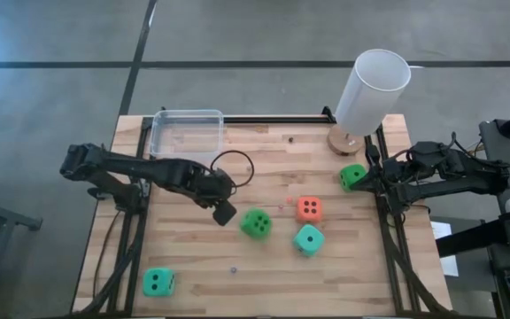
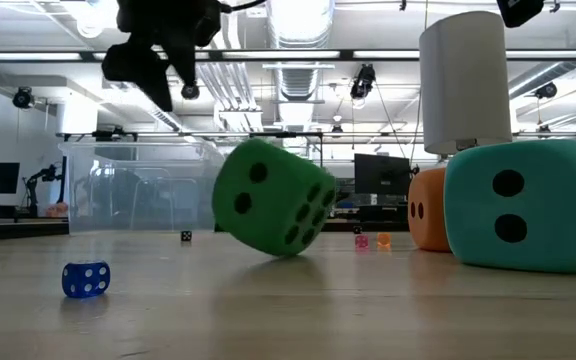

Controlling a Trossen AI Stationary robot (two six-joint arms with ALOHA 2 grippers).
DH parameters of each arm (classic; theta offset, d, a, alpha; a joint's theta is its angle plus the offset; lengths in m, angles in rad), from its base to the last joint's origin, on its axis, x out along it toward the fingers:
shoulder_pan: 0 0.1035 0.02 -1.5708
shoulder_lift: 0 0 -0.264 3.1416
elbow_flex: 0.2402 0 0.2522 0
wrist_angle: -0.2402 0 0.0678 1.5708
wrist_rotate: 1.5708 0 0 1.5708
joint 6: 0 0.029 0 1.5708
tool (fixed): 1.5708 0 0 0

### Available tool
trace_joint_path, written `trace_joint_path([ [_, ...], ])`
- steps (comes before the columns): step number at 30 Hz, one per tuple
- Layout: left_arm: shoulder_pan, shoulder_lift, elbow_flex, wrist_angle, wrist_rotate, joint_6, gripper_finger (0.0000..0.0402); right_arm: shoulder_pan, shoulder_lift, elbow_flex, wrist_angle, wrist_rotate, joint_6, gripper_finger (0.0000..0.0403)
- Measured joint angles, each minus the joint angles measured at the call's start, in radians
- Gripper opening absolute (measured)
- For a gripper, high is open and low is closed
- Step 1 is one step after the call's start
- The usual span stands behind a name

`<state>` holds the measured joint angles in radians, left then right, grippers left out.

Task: Pick & Place Dice
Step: Put the left green large dice into the transparent bin

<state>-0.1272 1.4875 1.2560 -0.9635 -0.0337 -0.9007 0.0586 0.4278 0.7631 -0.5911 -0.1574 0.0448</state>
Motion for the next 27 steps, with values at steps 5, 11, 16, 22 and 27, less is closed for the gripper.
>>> trace_joint_path([
  [5,0.0,0.026,0.002,0.046,0.007,-0.023,0.029,0.0,0.0,0.0,0.0,0.0,0.0,0.0008],
  [11,0.0,0.079,0.008,0.09,0.023,-0.035,0.0339,0.0,0.0,0.0,0.0,0.0,0.0,0.0008],
  [16,0.0,0.143,0.052,0.088,0.027,-0.088,0.0393,0.0,0.0,0.0,0.0,0.0,0.0,0.0008],
  [22,0.001,0.227,0.149,0.051,0.039,-0.013,0.0393,0.0,0.0,0.0,0.0,0.0,0.0,0.0008],
  [27,0.001,0.294,0.225,-0.016,0.046,0.237,0.0396,-0.001,0.0,0.0,0.0,0.0,0.0,0.0008],
])
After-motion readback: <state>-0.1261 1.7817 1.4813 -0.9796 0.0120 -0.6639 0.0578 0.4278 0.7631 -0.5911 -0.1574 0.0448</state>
